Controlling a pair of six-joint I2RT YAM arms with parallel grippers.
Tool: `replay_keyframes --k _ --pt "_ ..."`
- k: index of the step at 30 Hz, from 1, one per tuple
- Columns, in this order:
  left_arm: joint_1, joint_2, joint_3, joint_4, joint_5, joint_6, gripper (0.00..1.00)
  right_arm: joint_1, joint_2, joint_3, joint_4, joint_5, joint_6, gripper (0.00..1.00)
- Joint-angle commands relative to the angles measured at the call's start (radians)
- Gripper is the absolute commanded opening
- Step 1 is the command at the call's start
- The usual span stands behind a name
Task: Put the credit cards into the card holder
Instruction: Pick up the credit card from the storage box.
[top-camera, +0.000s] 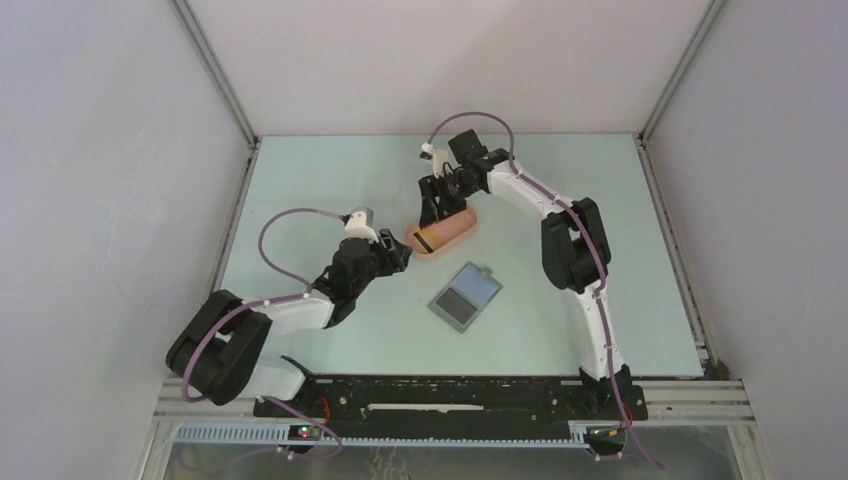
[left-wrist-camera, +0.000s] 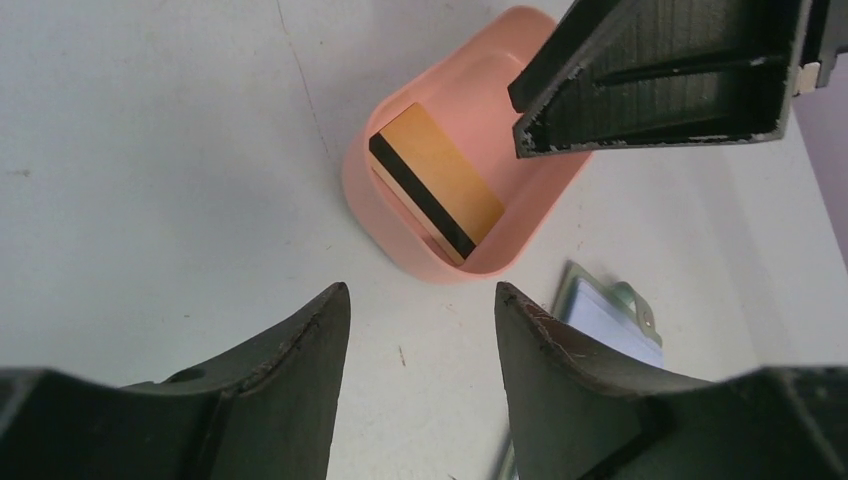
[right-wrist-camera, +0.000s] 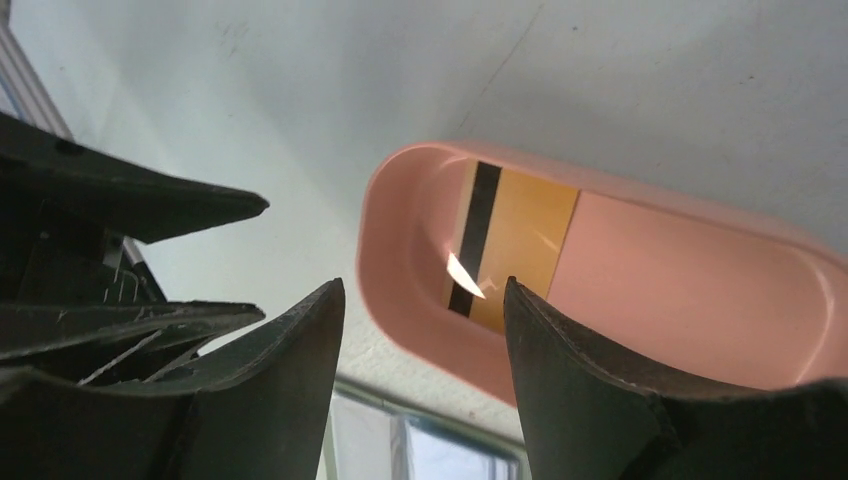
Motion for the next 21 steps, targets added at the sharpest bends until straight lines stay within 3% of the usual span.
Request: replay_keyframes --k 1,11,21 --pt "0.008 0.048 0.06 0.088 -0.011 0.027 0.6 -0.001 0.053 0.081 -0.033 0.041 0.031 0.68" --pt "0.008 0.174 0.12 0.126 0.022 -0.012 0.58 -0.002 0.147 0.139 -0.064 0.064 0.031 0.7" --pt "0.008 0.256 0.18 0.069 0.013 -0.027 0.43 0.005 0.147 0.1 -0.054 0.05 0.059 0.7"
